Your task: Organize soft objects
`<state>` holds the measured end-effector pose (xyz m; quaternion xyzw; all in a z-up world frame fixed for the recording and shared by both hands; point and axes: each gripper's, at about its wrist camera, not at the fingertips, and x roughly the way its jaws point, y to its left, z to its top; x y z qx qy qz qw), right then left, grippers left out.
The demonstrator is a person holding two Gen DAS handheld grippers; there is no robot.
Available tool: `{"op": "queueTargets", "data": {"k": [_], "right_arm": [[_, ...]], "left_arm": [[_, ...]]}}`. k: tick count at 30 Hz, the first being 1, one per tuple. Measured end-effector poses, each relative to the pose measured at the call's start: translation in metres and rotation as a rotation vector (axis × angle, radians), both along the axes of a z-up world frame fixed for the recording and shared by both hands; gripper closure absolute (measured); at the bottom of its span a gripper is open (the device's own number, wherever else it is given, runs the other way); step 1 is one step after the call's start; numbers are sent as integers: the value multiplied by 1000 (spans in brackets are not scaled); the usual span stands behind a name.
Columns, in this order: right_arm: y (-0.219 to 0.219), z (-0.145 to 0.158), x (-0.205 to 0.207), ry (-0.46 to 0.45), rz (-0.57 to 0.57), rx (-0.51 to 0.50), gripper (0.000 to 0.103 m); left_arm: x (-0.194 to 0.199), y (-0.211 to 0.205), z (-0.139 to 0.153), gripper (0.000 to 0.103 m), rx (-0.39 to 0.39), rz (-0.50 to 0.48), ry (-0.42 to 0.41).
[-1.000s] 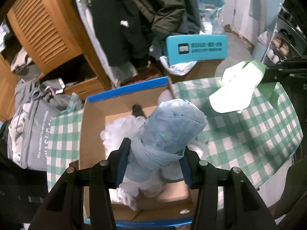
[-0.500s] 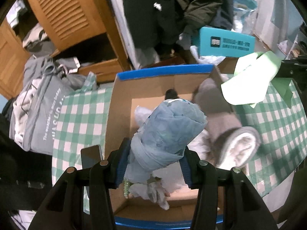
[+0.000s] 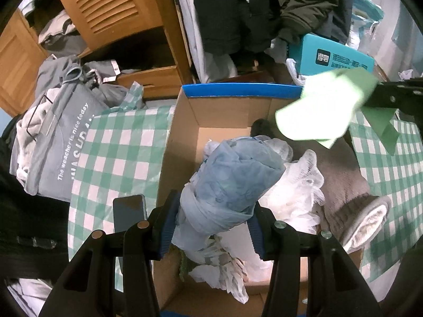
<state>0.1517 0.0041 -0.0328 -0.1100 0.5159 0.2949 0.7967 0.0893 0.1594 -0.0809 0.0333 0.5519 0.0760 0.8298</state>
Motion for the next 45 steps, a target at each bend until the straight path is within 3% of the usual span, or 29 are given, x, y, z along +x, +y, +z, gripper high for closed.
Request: {"op": "queueTargets", "data": {"k": [10, 12, 14, 16, 29, 35, 37, 45], "right_arm": [[32, -13, 14, 23, 16, -12, 92], [37, -13, 13, 16, 25, -16, 79], [38, -10, 10, -16, 27, -16, 58], [38, -6, 7, -50, 31, -28, 52], [11, 22, -12, -88, 6, 26, 47], [-11, 35, -32, -96, 9, 59, 46], [-22, 39, -39, -99, 6, 71, 46], [-59, 56, -56, -111, -45, 109, 43]], "left_arm": [[14, 15, -5, 46, -27, 76, 12], [13, 15, -2, 40, -26, 84, 4], [12, 14, 0, 32, -19, 78, -3], [10, 12, 3, 25, -4, 77, -9], [-9, -5, 28, 23, -31, 36, -30], [-27, -11, 54, 21, -59, 13, -85], [-30, -16, 60, 16, -57, -3, -102], [-41, -33, 74, 16, -43, -53, -131]]}}
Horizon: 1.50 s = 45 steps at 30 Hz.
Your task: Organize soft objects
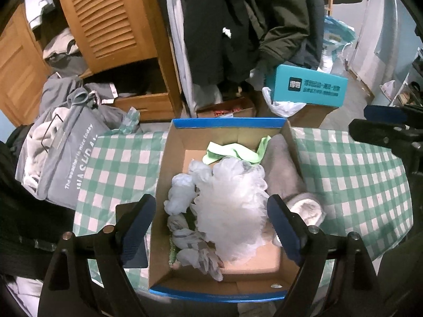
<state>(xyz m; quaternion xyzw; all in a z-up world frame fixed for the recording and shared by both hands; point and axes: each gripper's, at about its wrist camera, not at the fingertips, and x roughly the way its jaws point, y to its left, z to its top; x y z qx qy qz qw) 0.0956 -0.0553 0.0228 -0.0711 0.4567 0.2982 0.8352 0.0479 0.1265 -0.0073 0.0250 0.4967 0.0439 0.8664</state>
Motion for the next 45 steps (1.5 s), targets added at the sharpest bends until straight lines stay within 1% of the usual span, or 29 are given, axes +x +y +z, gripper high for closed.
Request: {"op": "queueTargets", "data": {"k": [4, 8, 11, 14, 19, 21, 24, 26, 29, 33, 34, 38, 42, 45], "right_arm": [[-18, 7, -11, -9, -24, 15, 43], [-37, 12, -22, -40, -57, 16, 43], [-49, 14, -30, -61, -80, 19, 42], [-60, 14, -39, -89, -100, 16, 42], [-76, 12, -60, -138, -123, 20, 42], [-81, 11, -66, -152, -128, 17, 42], [-88, 9, -73, -165, -136, 12, 42], [-94, 7, -76, -166, -146, 19, 42], [-103, 3, -80, -164, -157, 32, 42], [-114, -2, -87, -196, -176, 18, 42], [-119, -3, -88, -203, -180, 19, 42], [-127, -8, -90, -219, -189, 8, 42], [-131, -13, -87, -210, -191, 6, 42], [-133, -18, -83, -193, -192, 10, 42]], "left_arm": [[-10, -9, 5, 16, 4, -15, -11], [-21, -19, 10, 15, 27, -24, -28], [-30, -26, 13, 10, 21, -29, -43], [-37, -32, 15, 7, 40, -37, -62], [-50, -40, 20, 1, 35, -38, -125], [-53, -45, 20, 1, 28, -32, -131], [-56, -61, 22, 1, 52, -62, -144], [-60, -71, 27, 1, 60, -81, -171], [-64, -77, 31, 1, 57, -82, -201], [-59, -77, 23, 1, 34, -74, -170], [-57, -78, 21, 1, 39, -70, -162], [-55, -83, 20, 1, 77, -52, -176], [-53, -87, 18, 1, 61, -61, -172], [-52, -91, 19, 1, 71, -70, -176]]}}
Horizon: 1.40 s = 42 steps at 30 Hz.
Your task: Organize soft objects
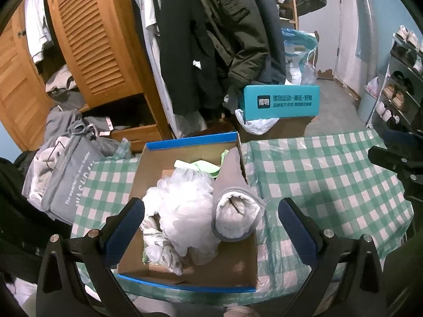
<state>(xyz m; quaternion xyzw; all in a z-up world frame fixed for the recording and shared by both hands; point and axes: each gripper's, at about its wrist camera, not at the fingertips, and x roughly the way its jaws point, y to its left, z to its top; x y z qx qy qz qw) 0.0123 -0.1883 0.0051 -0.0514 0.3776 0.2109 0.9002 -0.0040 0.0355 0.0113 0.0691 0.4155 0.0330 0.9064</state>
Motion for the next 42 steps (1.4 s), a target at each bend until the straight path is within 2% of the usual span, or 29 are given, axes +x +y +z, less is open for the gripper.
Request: {"op": "queueTargets", "data": {"k": [10, 42], "right_arm": [[-4, -4, 4, 18, -5, 11, 42], [-4, -4, 7, 15, -3, 11, 42]], "left_arm": [[4, -5, -6, 1, 5, -7, 43], [0, 2, -5, 1, 20, 1, 48]]}}
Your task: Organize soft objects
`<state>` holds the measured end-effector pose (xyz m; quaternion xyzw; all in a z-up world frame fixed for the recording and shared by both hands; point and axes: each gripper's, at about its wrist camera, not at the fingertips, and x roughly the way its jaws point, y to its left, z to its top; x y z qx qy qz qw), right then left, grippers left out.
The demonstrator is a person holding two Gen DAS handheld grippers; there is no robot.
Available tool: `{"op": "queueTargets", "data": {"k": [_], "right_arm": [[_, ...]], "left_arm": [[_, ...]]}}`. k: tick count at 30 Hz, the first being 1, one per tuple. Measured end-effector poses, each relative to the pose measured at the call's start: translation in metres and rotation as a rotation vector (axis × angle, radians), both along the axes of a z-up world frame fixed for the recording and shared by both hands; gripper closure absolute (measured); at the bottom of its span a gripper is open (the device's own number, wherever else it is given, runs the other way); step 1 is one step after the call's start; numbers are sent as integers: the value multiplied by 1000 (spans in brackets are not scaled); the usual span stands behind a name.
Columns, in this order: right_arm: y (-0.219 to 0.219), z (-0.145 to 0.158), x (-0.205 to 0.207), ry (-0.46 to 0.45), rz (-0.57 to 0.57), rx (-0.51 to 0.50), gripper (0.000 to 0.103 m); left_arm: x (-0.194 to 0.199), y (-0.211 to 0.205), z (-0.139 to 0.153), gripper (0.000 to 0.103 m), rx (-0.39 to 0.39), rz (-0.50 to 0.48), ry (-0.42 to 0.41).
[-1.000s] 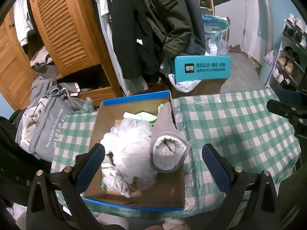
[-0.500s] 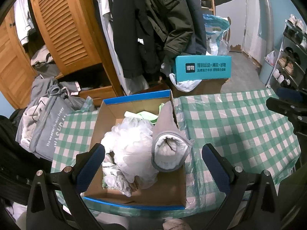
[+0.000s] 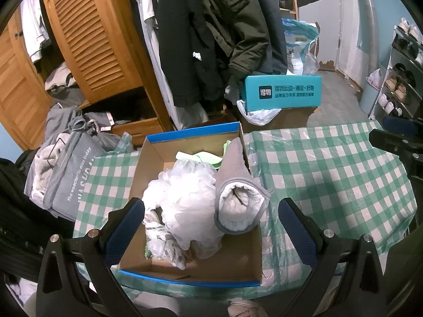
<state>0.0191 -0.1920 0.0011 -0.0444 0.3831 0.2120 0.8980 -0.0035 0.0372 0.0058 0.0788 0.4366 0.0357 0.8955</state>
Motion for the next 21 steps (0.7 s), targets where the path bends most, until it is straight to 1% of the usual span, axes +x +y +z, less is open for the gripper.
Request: {"op": "queueTargets", "data": {"k": [21], "right_arm": [[2, 0, 1, 0, -2, 1, 42]], "left_arm": [[-3, 2, -2, 1, 9, 3, 3]]}}
